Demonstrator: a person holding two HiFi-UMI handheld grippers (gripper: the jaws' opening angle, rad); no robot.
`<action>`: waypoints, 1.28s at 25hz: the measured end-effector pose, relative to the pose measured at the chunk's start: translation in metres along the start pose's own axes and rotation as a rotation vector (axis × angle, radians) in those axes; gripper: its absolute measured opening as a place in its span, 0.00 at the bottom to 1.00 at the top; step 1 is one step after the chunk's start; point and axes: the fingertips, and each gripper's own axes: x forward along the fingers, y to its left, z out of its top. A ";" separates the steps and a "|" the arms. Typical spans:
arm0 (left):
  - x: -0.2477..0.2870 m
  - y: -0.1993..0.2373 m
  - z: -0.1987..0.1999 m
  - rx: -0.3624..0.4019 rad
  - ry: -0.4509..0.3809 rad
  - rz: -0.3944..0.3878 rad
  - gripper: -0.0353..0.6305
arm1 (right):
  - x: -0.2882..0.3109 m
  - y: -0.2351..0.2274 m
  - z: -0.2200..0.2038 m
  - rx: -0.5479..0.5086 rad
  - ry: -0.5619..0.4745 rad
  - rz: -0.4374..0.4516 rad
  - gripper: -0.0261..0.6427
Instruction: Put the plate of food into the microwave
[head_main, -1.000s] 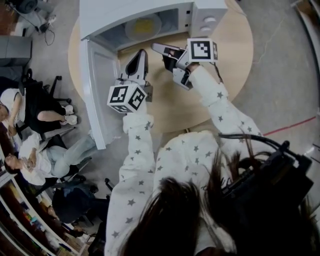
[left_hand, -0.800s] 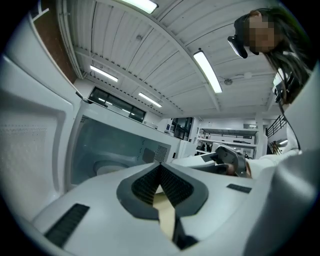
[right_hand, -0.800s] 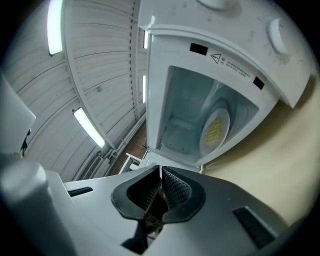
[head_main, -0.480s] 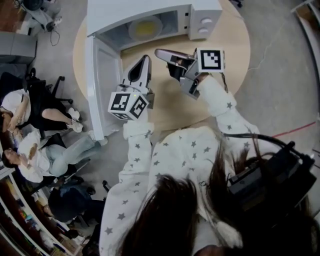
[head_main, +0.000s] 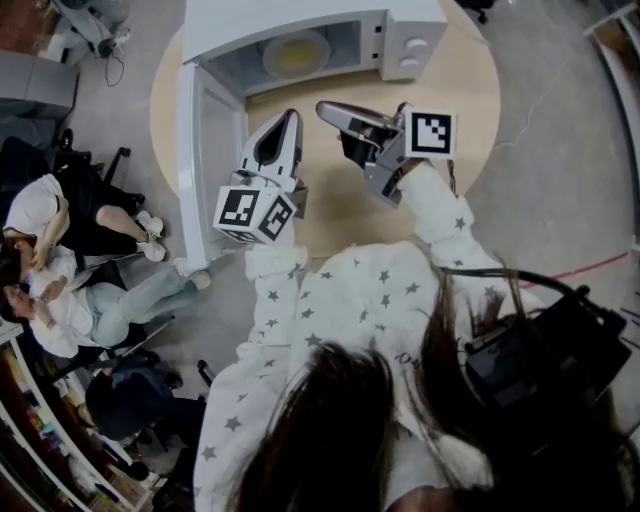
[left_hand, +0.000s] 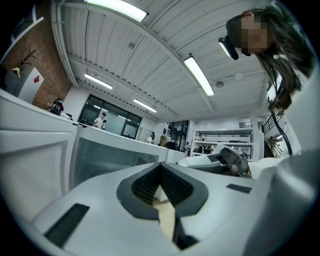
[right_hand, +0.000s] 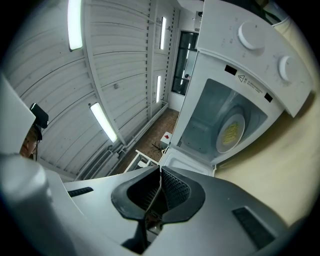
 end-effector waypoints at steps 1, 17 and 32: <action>0.000 -0.001 0.000 0.001 0.002 -0.001 0.06 | 0.000 0.001 -0.001 -0.009 0.000 0.003 0.07; 0.003 -0.011 -0.004 -0.002 0.014 -0.028 0.06 | -0.005 0.006 -0.006 -0.085 -0.002 -0.006 0.05; 0.002 -0.014 -0.005 -0.012 0.016 -0.027 0.06 | -0.006 0.003 -0.012 -0.040 0.002 0.000 0.05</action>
